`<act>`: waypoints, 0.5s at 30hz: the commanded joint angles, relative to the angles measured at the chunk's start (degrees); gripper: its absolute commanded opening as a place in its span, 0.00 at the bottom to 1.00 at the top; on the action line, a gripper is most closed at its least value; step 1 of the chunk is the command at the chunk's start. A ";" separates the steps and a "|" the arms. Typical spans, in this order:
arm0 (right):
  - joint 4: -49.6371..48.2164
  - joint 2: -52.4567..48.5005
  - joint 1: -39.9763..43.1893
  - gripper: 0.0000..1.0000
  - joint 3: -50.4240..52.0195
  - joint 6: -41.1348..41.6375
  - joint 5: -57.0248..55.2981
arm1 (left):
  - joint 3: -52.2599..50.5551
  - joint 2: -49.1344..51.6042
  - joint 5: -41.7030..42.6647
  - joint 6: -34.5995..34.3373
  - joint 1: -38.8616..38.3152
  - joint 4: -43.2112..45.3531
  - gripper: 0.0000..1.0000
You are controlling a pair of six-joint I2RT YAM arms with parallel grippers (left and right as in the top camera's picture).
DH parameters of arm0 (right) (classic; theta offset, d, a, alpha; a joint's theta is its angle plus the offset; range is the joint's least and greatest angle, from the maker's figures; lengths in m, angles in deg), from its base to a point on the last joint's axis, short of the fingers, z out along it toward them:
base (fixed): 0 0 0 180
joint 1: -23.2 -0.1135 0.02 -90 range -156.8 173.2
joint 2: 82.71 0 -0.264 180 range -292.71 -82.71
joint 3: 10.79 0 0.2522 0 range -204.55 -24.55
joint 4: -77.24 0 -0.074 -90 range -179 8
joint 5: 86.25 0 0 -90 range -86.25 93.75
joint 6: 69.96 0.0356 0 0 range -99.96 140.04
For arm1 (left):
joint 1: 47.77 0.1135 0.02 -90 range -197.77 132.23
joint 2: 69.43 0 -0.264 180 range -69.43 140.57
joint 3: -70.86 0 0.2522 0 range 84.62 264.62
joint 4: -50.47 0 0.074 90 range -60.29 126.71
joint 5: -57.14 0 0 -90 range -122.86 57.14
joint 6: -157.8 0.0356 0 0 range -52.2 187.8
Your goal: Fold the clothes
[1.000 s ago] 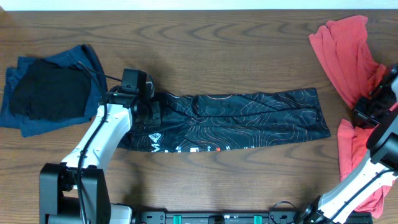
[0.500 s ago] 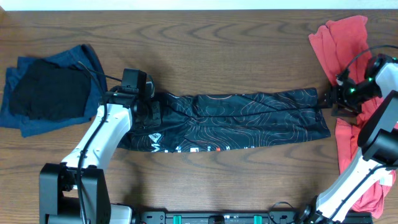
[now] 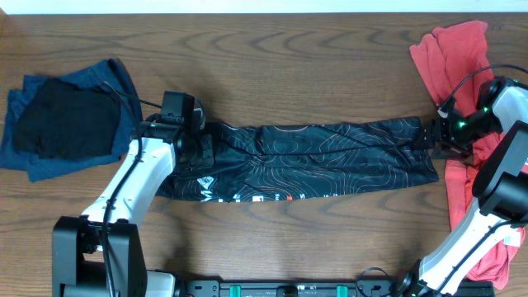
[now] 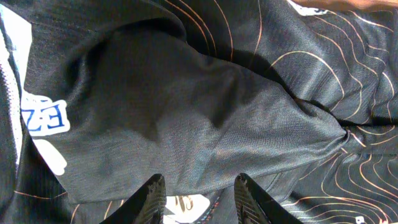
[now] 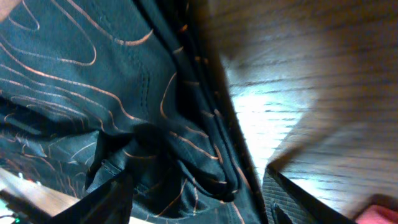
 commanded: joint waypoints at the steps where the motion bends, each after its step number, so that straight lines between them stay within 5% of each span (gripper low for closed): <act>1: -0.24 -1.81 -0.55 0.63 2.38 -1.07 0.13 | -0.50 0.39 -0.09 -0.09 0.09 -0.15 0.38; 6: 1.38 -1.81 -0.59 0.59 2.40 -1.05 0.04 | -0.50 0.39 -0.09 -0.09 0.09 -0.15 0.38; 15: 0.94 -1.81 -1.11 0.37 3.08 -1.03 0.09 | -0.50 0.39 -0.09 -0.09 0.09 -0.15 0.38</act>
